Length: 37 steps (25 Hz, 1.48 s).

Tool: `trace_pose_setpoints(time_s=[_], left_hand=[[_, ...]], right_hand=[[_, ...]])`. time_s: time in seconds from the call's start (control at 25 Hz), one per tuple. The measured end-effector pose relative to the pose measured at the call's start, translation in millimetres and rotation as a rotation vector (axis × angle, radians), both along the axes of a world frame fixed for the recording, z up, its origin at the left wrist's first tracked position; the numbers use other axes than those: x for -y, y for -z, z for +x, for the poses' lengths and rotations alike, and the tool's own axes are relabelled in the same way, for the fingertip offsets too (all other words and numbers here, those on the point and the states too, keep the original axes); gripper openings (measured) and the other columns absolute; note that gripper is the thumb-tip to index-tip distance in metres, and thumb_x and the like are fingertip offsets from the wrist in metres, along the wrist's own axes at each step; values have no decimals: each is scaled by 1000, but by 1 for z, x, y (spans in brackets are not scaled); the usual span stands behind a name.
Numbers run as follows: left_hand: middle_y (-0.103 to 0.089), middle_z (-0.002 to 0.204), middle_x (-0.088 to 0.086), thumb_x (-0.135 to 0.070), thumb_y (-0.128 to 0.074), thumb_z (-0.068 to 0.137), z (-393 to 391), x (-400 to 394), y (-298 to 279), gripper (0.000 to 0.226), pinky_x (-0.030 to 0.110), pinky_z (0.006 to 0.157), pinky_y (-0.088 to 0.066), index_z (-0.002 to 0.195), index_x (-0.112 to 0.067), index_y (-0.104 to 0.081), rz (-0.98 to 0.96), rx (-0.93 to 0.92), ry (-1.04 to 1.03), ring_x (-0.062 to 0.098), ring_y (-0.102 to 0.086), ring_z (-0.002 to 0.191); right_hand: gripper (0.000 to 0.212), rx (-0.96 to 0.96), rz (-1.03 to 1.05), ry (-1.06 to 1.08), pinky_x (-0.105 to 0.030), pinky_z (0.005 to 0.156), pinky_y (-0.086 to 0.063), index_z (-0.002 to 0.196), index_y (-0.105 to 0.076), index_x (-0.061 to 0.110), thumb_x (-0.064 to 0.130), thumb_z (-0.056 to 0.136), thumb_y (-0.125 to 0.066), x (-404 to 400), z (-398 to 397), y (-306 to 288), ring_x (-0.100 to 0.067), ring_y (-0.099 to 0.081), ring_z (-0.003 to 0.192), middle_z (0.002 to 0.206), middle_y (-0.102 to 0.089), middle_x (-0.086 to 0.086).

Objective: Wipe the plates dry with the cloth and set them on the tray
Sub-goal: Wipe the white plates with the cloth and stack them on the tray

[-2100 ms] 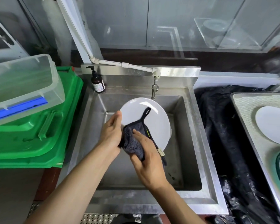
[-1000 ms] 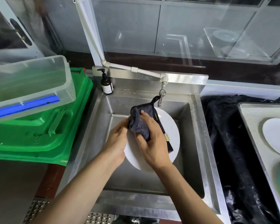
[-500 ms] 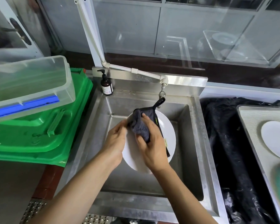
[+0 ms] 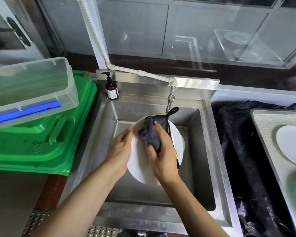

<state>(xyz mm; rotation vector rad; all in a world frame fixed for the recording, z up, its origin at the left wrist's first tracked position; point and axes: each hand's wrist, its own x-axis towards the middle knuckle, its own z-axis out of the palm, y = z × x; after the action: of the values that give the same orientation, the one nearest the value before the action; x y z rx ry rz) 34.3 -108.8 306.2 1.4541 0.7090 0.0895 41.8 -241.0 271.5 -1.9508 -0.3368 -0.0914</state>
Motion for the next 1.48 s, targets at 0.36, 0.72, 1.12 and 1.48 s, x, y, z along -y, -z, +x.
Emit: trace_pose_setpoints(time_s=[0.36,0.72,1.12,1.48], left_hand=[[-66,81,-19,-47,-59,97,8,-7,-5,20,28,80,-47,82,-36,-66,-82,-46,-184,8,-60,85],[-64,94,-7,-51,-53,99,27,-17,-6,26,28,81,-49,115,-34,-65,38,-3,-199,10,-59,81],[-62,131,8,-43,-44,105,29,-3,5,40,49,102,-50,135,-20,-59,-102,-61,-278,32,-60,117],[-76,92,8,-43,-49,101,31,-17,3,25,39,69,-62,96,-27,-67,-178,-82,-79,26,-73,82]], right_hand=[[61,138,-185,36,-41,125,-26,148,-51,14,15,88,-63,29,42,-2,-15,-35,148,158,-45,1],[58,116,-182,-32,-37,121,-33,145,-54,19,25,88,-57,35,-40,25,-8,-42,143,153,-50,7],[56,509,-398,40,-39,102,-49,129,-68,10,2,76,-84,26,-41,18,-20,-63,123,130,-67,-3],[41,-282,407,116,-26,71,-58,106,-75,38,11,76,-87,44,-18,-14,-9,-71,83,96,-78,5]])
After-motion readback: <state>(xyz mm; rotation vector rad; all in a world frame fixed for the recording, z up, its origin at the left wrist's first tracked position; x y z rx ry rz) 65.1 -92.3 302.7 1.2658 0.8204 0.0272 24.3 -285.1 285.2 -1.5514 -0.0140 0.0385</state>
